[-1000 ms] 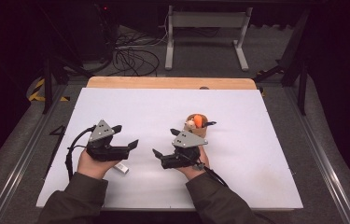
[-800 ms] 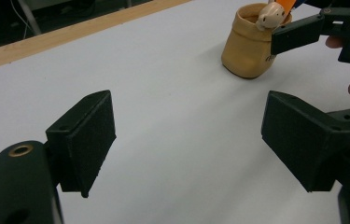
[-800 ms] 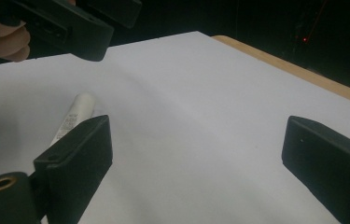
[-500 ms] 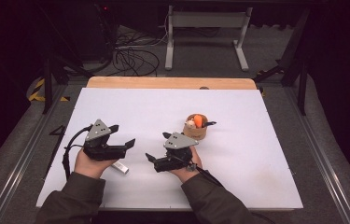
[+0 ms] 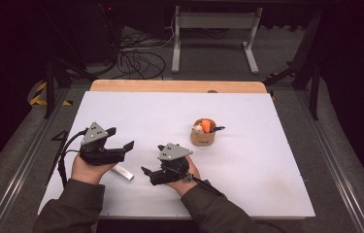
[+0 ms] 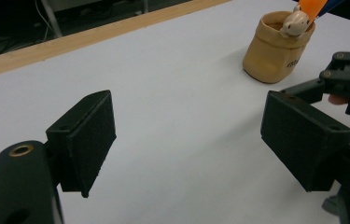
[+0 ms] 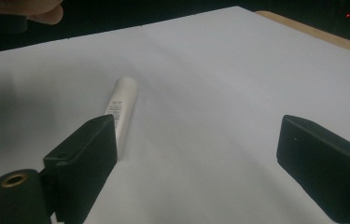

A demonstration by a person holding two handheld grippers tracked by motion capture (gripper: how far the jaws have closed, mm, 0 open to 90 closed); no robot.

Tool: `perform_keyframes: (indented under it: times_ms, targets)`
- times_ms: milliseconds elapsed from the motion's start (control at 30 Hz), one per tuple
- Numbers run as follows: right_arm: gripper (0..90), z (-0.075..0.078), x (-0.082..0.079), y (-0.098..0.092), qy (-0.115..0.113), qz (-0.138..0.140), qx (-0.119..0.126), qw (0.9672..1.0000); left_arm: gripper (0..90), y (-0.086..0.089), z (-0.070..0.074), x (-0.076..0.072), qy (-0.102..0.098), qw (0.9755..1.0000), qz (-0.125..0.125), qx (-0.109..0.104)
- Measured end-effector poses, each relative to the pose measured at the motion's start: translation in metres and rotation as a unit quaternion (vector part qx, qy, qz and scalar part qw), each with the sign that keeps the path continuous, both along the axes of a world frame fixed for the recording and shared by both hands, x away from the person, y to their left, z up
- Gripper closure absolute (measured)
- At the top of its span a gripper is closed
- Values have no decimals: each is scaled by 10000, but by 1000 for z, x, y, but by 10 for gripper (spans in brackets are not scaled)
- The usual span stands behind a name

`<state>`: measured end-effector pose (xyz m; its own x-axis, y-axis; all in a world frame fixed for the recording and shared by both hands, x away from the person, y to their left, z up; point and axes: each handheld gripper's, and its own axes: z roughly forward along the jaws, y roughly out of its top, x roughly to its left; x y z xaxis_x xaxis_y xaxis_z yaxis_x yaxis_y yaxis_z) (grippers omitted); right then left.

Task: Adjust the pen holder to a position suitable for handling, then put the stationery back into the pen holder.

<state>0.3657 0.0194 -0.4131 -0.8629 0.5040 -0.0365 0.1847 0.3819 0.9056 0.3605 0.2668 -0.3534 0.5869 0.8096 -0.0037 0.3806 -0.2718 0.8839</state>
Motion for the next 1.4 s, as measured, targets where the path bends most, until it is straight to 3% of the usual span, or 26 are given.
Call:
perform_keyframes:
  times_ms: [767,1200,1400]
  targets:
    - [239,-12,-17,35,123,1,-15,9999,192,4,1,-3,-26,10000,66,-36]
    - [333,-19,-21,46,220,122,-189,9995,192,8,2,-4,-26,9999,107,-64]
    - [381,-21,-23,53,366,95,-313,9988,192,8,3,-4,-35,9999,135,-89]
